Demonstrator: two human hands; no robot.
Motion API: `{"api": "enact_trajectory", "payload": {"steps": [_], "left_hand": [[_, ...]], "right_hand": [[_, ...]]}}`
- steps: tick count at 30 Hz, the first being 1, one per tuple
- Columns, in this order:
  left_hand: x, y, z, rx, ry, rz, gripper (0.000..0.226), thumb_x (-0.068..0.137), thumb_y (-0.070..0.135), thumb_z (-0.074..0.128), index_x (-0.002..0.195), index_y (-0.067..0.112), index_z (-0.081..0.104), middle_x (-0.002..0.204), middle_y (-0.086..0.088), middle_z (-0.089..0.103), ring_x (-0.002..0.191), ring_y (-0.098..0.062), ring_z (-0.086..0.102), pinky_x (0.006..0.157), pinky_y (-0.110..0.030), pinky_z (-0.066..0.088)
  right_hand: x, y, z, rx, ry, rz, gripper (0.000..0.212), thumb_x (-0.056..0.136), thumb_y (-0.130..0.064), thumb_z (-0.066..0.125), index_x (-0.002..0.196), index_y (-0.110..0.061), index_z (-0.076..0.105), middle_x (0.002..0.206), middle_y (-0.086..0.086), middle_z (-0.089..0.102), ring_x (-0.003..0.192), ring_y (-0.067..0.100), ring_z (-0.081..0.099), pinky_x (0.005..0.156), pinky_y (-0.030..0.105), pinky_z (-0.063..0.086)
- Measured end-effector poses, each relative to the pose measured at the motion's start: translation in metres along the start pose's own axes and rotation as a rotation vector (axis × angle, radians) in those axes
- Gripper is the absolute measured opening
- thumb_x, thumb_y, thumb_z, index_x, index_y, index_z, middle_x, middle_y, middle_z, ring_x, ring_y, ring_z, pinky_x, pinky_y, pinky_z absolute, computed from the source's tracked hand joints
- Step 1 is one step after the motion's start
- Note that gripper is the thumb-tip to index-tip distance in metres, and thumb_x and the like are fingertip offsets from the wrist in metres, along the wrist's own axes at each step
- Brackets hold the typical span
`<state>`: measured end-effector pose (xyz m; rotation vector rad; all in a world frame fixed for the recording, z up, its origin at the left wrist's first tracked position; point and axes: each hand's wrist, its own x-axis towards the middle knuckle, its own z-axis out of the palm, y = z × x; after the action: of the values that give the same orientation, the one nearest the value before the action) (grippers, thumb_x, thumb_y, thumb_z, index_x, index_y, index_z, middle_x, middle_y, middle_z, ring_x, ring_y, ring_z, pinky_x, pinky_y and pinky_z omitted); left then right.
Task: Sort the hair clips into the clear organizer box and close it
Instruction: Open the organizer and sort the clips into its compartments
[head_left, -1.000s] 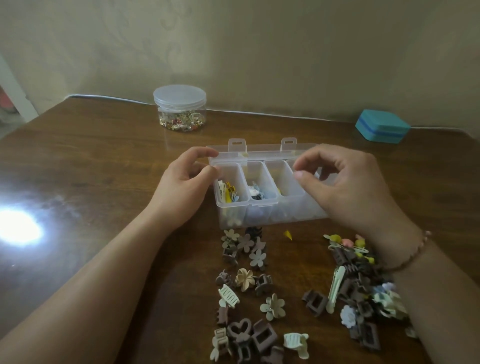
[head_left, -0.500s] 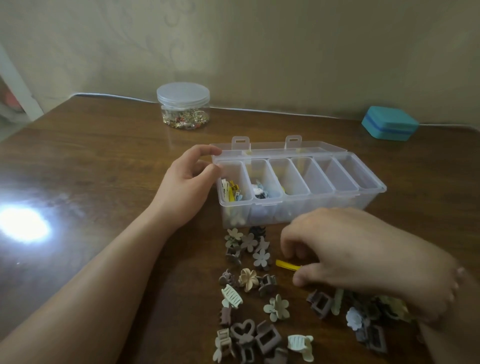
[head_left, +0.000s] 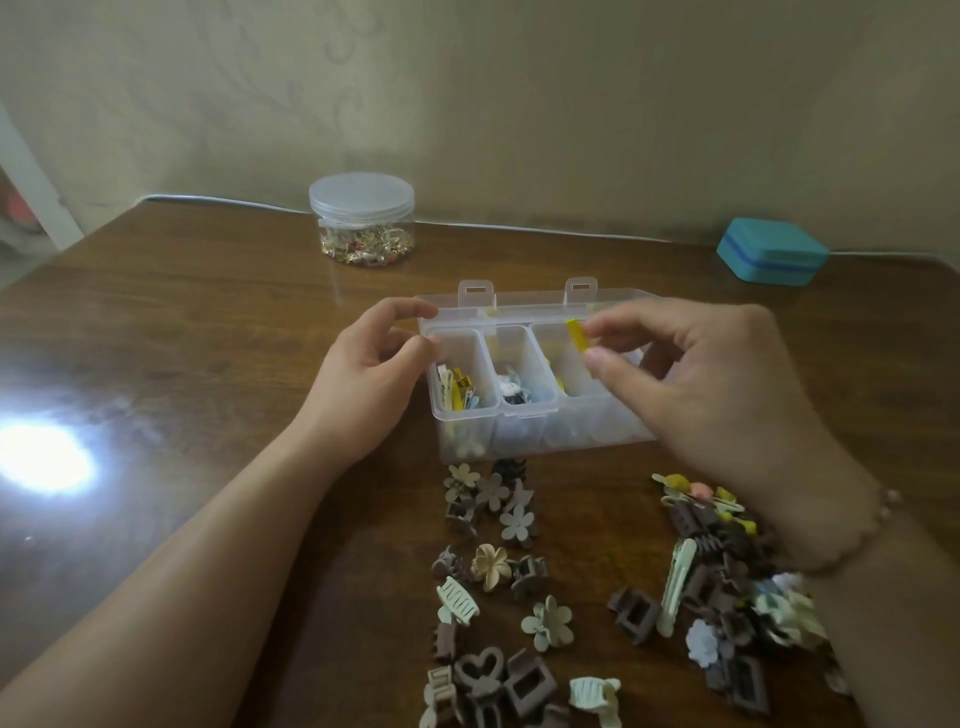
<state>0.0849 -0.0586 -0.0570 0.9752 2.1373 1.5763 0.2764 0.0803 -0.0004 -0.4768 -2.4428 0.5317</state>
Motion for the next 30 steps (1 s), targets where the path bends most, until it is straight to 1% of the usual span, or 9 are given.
{"api": "enact_trajectory", "payload": {"steps": [5, 8, 9, 11, 14, 17, 23, 27, 30], "left_hand": [[-0.001, 0.001, 0.0, 0.007, 0.007, 0.001, 0.028, 0.096, 0.022, 0.054, 0.123, 0.031, 0.06, 0.09, 0.013, 0.075, 0.093, -0.007, 0.069, 0.089, -0.036, 0.054], [-0.002, 0.001, 0.0, 0.011, 0.012, 0.009, 0.029, 0.097, 0.022, 0.054, 0.124, 0.03, 0.06, 0.094, 0.009, 0.074, 0.095, -0.013, 0.069, 0.091, -0.043, 0.055], [-0.001, 0.0, 0.0, 0.006, 0.015, 0.01, 0.029, 0.098, 0.021, 0.054, 0.125, 0.03, 0.06, 0.096, 0.009, 0.074, 0.096, -0.013, 0.069, 0.091, -0.043, 0.055], [-0.001, -0.001, 0.0, -0.016, 0.02, 0.009, 0.032, 0.098, 0.019, 0.053, 0.127, 0.03, 0.06, 0.102, 0.011, 0.074, 0.098, -0.006, 0.069, 0.09, -0.037, 0.055], [0.001, -0.002, 0.0, -0.016, 0.036, 0.01, 0.036, 0.098, 0.018, 0.053, 0.131, 0.029, 0.059, 0.109, 0.011, 0.072, 0.102, 0.001, 0.066, 0.091, -0.027, 0.05], [0.002, -0.003, 0.0, -0.013, 0.045, 0.008, 0.036, 0.098, 0.019, 0.054, 0.131, 0.029, 0.061, 0.107, 0.016, 0.071, 0.105, 0.002, 0.064, 0.097, -0.027, 0.048], [0.002, -0.003, -0.001, -0.012, 0.028, -0.007, 0.036, 0.098, 0.02, 0.053, 0.132, 0.03, 0.06, 0.103, 0.017, 0.073, 0.109, -0.004, 0.065, 0.105, -0.043, 0.047], [0.001, -0.001, 0.0, -0.005, 0.028, -0.016, 0.035, 0.098, 0.02, 0.053, 0.131, 0.03, 0.06, 0.093, 0.028, 0.073, 0.105, 0.002, 0.064, 0.105, -0.039, 0.047], [0.001, -0.001, 0.0, -0.003, 0.024, -0.013, 0.036, 0.098, 0.019, 0.052, 0.132, 0.03, 0.059, 0.091, 0.033, 0.071, 0.101, 0.008, 0.064, 0.101, -0.033, 0.047]], "right_hand": [[0.002, 0.008, 0.012, -0.152, -0.056, -0.015, 0.02, 0.087, -0.035, 0.067, 0.107, -0.032, 0.071, 0.084, -0.018, 0.07, 0.065, -0.014, 0.054, 0.053, 0.013, 0.036], [0.0, -0.003, -0.008, -0.133, -0.17, -0.071, 0.017, 0.084, -0.039, 0.062, 0.098, -0.034, 0.071, 0.068, -0.028, 0.061, 0.066, -0.013, 0.055, 0.054, 0.007, 0.031], [0.0, -0.006, -0.017, -0.148, -0.238, -0.076, 0.013, 0.082, -0.041, 0.06, 0.091, -0.037, 0.069, 0.061, -0.03, 0.057, 0.066, -0.013, 0.055, 0.052, 0.008, 0.03], [-0.002, -0.008, -0.033, -0.249, -0.441, -0.052, 0.005, 0.077, -0.047, 0.058, 0.08, -0.045, 0.06, 0.071, -0.037, 0.057, 0.074, -0.019, 0.051, 0.054, 0.011, 0.029], [-0.01, -0.012, -0.048, -0.43, -0.73, -0.044, 0.014, 0.077, -0.057, 0.06, 0.087, -0.054, 0.051, 0.089, -0.034, 0.054, 0.089, -0.026, 0.041, 0.059, 0.014, 0.033], [-0.018, -0.024, -0.042, -0.478, -0.964, 0.022, 0.031, 0.08, -0.052, 0.067, 0.099, -0.054, 0.043, 0.097, -0.029, 0.054, 0.084, -0.006, 0.052, 0.067, 0.019, 0.045], [-0.019, -0.017, -0.017, -0.575, -0.992, 0.012, 0.026, 0.085, -0.02, 0.06, 0.092, -0.039, 0.046, 0.089, -0.014, 0.055, 0.08, 0.004, 0.051, 0.066, 0.024, 0.044], [-0.013, -0.007, -0.018, -0.521, -0.916, 0.032, 0.015, 0.088, -0.032, 0.064, 0.094, -0.041, 0.053, 0.09, -0.017, 0.057, 0.082, 0.001, 0.053, 0.071, 0.024, 0.049], [-0.009, 0.0, -0.037, -0.36, -0.896, 0.03, 0.02, 0.085, -0.038, 0.067, 0.091, -0.048, 0.052, 0.094, -0.029, 0.057, 0.083, -0.005, 0.055, 0.068, 0.022, 0.05]]}}
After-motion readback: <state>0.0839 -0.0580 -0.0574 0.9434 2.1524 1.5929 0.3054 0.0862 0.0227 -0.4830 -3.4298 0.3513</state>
